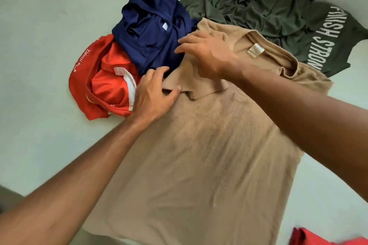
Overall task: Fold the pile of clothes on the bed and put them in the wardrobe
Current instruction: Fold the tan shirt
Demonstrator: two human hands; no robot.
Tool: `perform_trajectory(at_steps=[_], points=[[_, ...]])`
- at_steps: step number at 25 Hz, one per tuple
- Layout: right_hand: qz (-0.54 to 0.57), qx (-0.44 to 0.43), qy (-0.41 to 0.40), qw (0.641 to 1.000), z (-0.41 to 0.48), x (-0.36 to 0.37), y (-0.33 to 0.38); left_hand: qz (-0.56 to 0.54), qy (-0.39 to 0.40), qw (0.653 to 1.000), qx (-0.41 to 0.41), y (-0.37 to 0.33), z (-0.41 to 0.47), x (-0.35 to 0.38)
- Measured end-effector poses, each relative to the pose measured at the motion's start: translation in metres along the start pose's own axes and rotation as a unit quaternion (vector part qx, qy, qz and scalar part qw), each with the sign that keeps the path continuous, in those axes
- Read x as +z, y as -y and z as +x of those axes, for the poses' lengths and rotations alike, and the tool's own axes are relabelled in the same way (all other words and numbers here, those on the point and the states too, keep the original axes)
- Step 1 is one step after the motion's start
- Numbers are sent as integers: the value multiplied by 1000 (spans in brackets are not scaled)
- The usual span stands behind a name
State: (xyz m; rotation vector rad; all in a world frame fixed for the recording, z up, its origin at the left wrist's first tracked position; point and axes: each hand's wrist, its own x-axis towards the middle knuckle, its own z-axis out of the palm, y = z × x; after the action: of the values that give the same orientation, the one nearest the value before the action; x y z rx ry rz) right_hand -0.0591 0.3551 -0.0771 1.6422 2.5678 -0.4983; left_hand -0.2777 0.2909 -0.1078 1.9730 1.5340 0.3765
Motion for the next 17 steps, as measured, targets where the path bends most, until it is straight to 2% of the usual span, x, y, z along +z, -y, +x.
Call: perform_trajectory(at_steps=[2, 5, 7, 10, 14, 17], points=[[-47, 6, 12, 999, 4, 4, 4, 1, -46, 999, 10, 9, -20, 2], [-67, 31, 3, 997, 2, 4, 1, 0, -108, 993, 53, 11, -43, -3], [-81, 22, 11, 996, -2, 5, 6, -15, -132, 990, 49, 13, -66, -7], [-91, 15, 35, 995, -7, 6, 18, -74, -118, 989, -53, 38, -121, -2], [-106, 39, 85, 990, -4, 9, 25, 63, -70, 978, -187, 75, -197, 8], [-139, 49, 77, 986, 0, 11, 35, 54, -34, 970, -233, 86, -208, -2]])
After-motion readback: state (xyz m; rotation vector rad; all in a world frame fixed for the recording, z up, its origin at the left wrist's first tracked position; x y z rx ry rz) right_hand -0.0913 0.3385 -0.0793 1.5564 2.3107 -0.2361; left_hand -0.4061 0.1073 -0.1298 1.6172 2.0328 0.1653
